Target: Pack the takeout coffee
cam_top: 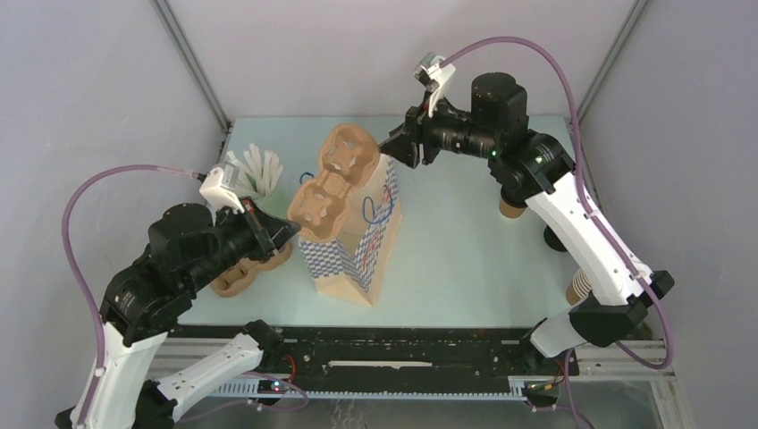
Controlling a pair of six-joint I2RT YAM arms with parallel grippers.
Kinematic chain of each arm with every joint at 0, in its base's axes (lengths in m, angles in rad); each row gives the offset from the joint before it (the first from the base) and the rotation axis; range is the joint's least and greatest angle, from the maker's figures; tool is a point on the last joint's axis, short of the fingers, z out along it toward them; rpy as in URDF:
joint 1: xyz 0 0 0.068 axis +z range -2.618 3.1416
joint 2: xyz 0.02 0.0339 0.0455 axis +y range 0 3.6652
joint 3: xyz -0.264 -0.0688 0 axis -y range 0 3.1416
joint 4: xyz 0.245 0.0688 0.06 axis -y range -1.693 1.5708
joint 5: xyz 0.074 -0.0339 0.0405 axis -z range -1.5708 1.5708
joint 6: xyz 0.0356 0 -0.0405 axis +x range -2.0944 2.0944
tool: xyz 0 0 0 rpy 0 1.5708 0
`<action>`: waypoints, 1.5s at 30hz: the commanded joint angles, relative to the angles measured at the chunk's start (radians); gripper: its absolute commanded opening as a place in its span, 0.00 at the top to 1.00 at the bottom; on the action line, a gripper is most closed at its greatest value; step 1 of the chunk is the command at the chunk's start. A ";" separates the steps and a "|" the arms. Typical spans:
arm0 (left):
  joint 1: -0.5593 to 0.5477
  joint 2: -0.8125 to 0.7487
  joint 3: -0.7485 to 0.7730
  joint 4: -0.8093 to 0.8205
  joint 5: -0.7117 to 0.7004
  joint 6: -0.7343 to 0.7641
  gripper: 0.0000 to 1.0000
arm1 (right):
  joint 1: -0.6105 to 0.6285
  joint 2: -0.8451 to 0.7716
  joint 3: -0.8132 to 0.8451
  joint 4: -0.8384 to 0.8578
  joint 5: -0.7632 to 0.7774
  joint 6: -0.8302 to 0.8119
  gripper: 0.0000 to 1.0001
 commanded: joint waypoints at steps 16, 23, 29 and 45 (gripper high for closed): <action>0.000 0.010 0.018 0.076 0.127 0.027 1.00 | -0.158 0.142 0.015 0.331 -0.589 0.314 0.68; 0.000 0.017 0.013 0.074 0.131 0.035 1.00 | -0.180 0.150 -0.020 0.430 -0.624 0.415 0.86; 0.000 0.022 0.035 0.023 0.088 0.072 0.87 | -0.224 0.127 -0.095 0.582 -0.669 0.545 1.00; 0.153 0.262 0.228 -0.034 -0.111 0.058 0.00 | -0.450 -0.276 -0.333 0.258 -0.467 0.366 1.00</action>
